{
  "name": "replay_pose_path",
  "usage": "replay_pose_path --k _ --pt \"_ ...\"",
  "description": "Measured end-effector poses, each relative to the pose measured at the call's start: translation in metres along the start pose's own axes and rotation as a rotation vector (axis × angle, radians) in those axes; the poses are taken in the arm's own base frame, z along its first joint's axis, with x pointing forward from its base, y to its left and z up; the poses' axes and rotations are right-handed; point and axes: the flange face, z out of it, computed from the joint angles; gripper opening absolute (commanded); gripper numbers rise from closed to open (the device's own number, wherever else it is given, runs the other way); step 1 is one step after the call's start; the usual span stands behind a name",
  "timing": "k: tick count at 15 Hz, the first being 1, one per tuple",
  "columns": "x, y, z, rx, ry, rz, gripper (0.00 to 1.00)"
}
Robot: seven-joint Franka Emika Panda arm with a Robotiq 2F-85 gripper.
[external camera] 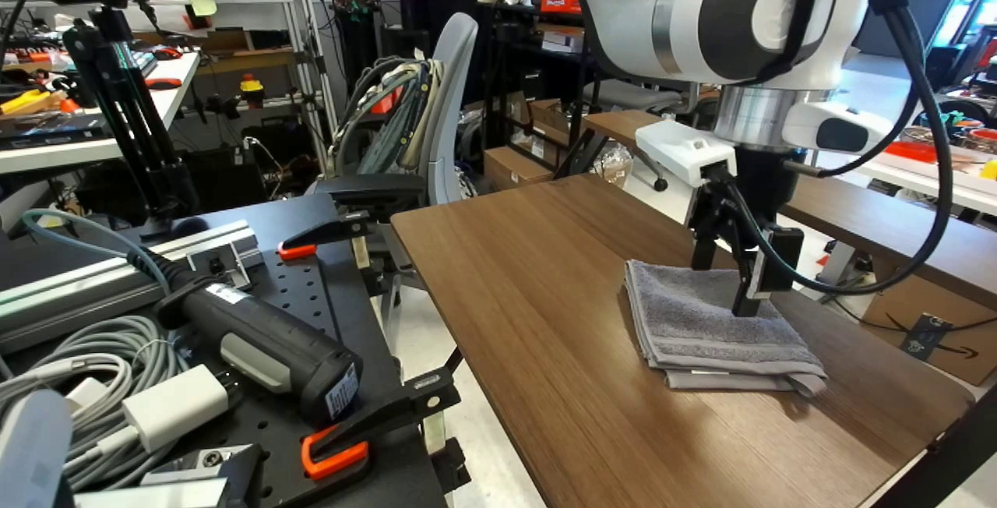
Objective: Move the towel
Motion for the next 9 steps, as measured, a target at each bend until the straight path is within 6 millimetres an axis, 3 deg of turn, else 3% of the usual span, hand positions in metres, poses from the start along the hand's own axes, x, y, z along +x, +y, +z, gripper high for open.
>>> replay_pose_path --k 9 --pt "-0.001 -0.002 0.049 -0.053 -0.018 -0.068 1.0"
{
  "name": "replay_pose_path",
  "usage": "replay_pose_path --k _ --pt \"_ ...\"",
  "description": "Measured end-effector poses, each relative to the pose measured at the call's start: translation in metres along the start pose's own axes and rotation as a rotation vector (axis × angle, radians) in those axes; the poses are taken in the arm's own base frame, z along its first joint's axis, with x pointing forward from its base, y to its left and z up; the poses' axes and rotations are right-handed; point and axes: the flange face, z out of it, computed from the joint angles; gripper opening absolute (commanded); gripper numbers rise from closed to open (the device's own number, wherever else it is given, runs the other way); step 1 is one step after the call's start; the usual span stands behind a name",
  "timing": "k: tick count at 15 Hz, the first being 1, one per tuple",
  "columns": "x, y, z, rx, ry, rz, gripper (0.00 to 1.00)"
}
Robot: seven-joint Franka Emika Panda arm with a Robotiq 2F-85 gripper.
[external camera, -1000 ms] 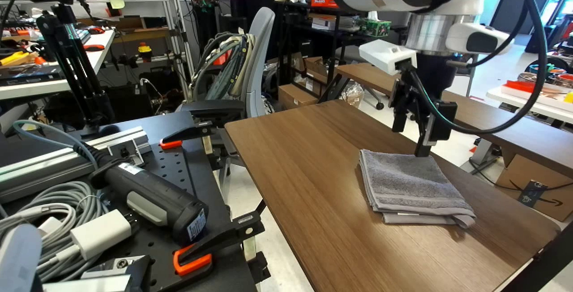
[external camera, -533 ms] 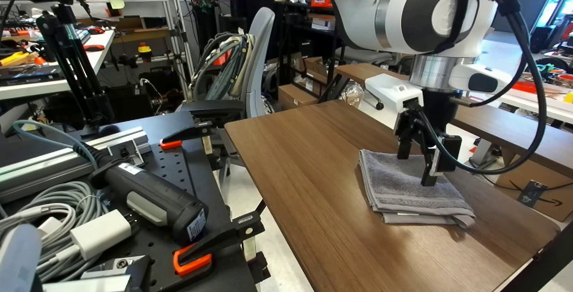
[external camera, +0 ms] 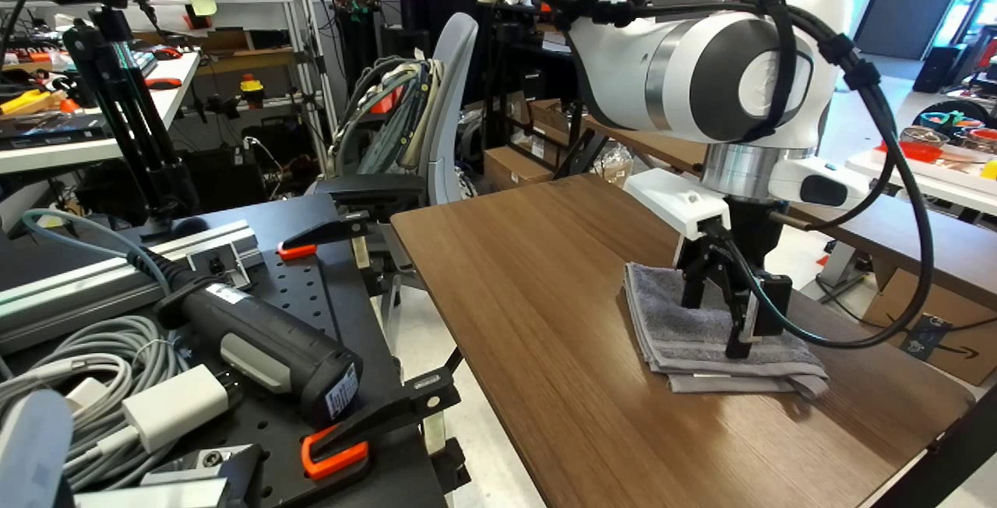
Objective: Move the towel
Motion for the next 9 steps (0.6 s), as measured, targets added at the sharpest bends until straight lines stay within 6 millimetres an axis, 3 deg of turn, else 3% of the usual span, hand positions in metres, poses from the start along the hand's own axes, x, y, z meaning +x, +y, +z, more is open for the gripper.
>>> replay_pose_path --k 9 --pt "-0.017 -0.009 0.024 -0.035 0.009 -0.258 1.0"
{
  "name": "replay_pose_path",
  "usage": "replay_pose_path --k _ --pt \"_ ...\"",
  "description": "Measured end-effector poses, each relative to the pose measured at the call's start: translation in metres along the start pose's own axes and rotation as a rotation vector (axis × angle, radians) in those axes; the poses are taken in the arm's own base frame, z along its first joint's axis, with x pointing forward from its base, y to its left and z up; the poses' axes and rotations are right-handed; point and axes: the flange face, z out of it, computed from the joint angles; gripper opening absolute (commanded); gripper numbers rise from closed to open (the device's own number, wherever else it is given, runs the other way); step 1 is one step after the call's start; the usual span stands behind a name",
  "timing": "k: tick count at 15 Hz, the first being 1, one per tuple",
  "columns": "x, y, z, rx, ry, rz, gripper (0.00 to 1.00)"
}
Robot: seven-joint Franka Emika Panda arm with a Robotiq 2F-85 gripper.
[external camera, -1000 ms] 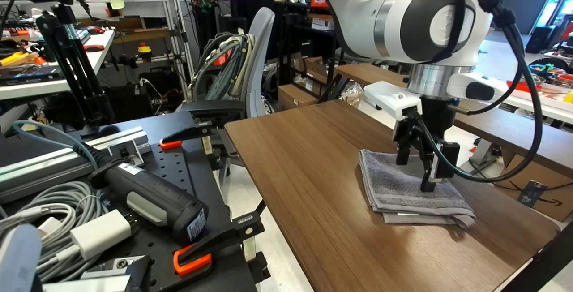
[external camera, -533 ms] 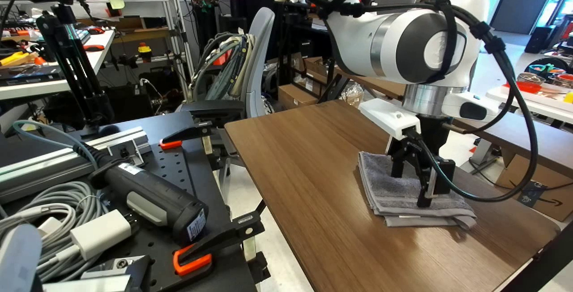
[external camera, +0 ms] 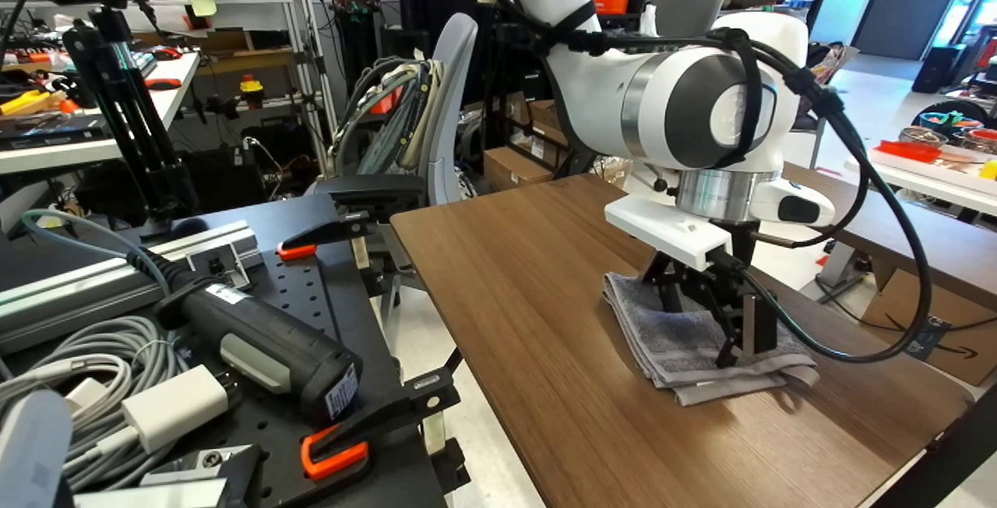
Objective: Move the towel
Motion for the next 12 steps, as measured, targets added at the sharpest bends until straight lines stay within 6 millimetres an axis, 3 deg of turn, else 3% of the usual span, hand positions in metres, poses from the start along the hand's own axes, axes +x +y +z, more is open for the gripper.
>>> replay_pose_path --k 6,12 --pt "-0.019 -0.018 0.005 -0.047 0.076 -0.198 1.0" --pt "-0.057 -0.028 0.006 -0.107 0.169 -0.353 1.0"
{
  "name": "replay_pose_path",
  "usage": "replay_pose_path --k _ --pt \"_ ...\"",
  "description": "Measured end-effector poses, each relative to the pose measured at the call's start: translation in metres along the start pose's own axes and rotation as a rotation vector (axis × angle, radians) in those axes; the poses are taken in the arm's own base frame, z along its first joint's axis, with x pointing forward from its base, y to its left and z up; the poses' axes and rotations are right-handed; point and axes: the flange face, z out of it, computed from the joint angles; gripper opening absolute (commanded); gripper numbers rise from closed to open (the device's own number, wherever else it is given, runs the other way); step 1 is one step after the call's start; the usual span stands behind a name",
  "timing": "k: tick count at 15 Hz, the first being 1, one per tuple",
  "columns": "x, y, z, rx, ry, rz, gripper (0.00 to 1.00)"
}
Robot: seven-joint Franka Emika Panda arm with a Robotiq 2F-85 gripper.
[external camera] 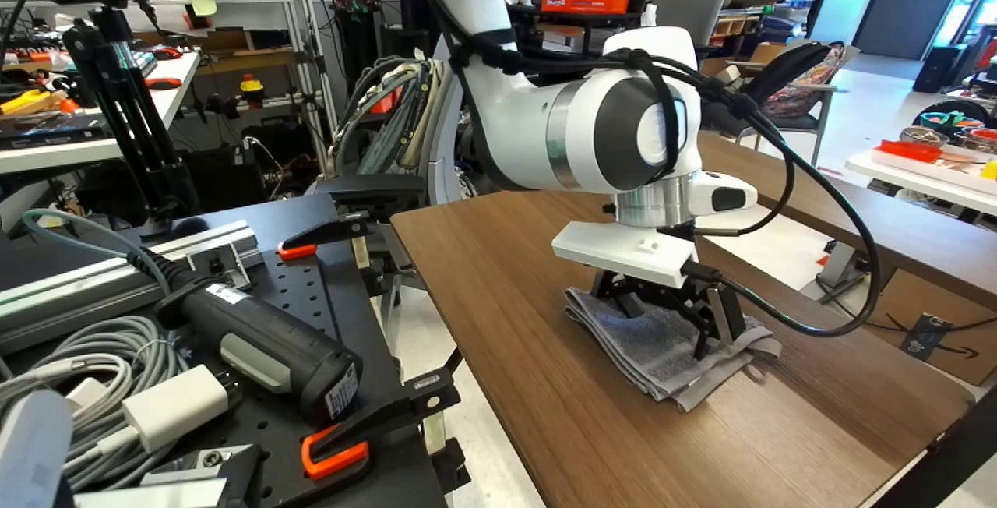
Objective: Move the towel
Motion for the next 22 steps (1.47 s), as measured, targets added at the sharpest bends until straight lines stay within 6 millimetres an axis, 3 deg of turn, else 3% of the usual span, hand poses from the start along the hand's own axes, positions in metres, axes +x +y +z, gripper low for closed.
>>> replay_pose_path --k 9,12,16,22 --pt "-0.078 -0.013 -0.007 0.019 0.163 -0.051 1.0" --pt "-0.093 -0.018 -0.014 0.049 0.176 -0.042 1.0" --pt "-0.093 -0.023 -0.038 0.098 0.174 0.028 1.0" --pt "-0.071 -0.021 -0.099 0.148 0.129 0.129 1.0"
